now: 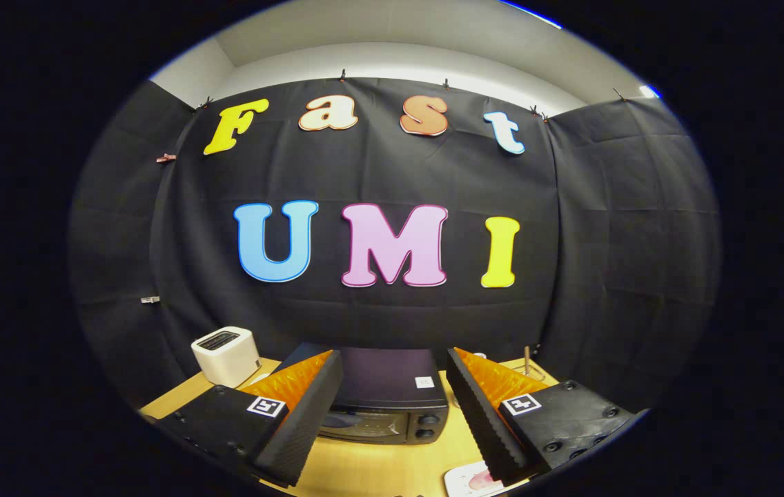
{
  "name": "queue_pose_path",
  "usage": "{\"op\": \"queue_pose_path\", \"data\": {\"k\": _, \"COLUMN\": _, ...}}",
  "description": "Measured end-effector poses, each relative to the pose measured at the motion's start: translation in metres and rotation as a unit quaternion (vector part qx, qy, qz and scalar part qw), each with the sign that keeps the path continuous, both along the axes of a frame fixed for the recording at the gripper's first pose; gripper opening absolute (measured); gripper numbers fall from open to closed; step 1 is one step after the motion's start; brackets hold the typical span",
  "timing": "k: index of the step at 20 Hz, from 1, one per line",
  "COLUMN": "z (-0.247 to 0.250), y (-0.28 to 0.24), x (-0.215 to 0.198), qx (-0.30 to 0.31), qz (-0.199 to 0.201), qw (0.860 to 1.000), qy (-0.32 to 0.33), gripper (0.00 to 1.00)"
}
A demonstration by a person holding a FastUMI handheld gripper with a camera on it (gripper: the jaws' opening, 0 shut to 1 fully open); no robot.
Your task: Open the toaster oven, put the food inside, and close the toaster oven door.
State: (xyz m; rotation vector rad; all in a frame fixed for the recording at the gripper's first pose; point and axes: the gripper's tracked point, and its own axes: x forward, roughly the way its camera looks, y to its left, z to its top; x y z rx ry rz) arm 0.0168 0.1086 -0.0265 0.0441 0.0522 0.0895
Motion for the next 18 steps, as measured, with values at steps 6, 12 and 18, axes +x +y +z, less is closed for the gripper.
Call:
{"op": "queue_pose_path", "data": {"k": 6, "z": -0.051, "y": 0.063, "x": 0.034, "qx": 0.014, "qz": 0.017, "qw": 0.999, "qy": 0.045, "gripper": 0.98}}
{"op": "queue_pose_path", "data": {"k": 12, "z": -0.122, "y": 0.093, "x": 0.064, "qx": -0.006, "qz": 0.011, "qw": 0.995, "qy": 0.103, "gripper": 0.98}}
{"op": "queue_pose_path", "data": {"k": 18, "z": -0.173, "y": 0.100, "x": 0.087, "qx": -0.005, "qz": -0.003, "qw": 0.987, "qy": 0.159, "gripper": 0.98}}
